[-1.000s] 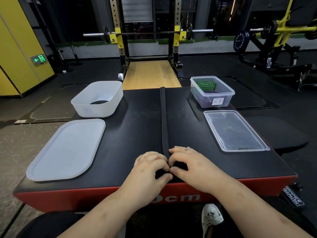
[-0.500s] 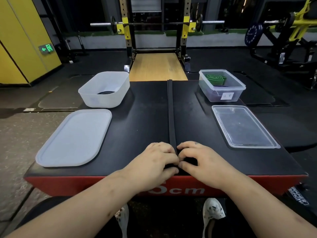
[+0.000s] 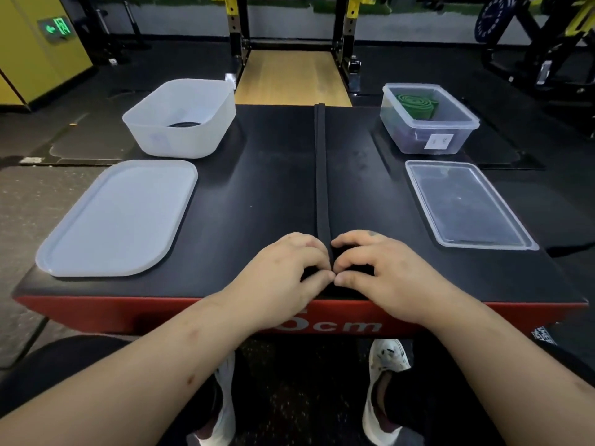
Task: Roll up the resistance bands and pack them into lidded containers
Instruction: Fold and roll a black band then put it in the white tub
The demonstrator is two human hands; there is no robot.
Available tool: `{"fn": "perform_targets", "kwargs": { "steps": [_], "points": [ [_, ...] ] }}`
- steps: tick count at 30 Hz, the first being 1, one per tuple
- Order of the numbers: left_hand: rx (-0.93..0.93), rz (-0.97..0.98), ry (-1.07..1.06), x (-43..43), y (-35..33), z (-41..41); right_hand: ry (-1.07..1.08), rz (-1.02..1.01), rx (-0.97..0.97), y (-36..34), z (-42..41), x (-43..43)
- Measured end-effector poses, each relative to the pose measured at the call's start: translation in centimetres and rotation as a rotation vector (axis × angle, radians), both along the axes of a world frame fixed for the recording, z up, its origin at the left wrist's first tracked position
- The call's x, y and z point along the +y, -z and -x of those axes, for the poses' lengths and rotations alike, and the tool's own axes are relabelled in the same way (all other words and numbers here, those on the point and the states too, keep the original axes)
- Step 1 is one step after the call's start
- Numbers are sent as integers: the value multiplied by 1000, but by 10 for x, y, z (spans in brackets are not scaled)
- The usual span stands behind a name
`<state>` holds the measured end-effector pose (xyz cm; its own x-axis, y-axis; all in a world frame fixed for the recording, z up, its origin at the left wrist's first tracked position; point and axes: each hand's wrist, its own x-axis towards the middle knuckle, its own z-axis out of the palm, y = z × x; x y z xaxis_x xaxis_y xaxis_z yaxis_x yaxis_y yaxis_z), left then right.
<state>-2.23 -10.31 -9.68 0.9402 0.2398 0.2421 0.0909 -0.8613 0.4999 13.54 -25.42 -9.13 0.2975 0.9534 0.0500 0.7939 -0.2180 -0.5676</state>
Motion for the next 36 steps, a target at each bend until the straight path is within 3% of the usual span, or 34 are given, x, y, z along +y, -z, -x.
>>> {"fn": "perform_targets", "kwargs": {
  "steps": [17,36],
  "points": [
    [-49,26,-51,2,-2,-6,135,-105,41,5,7,15],
    [-7,-13,10,11,3,-4,92,-52,-57,-1,8,9]
  ]
}}
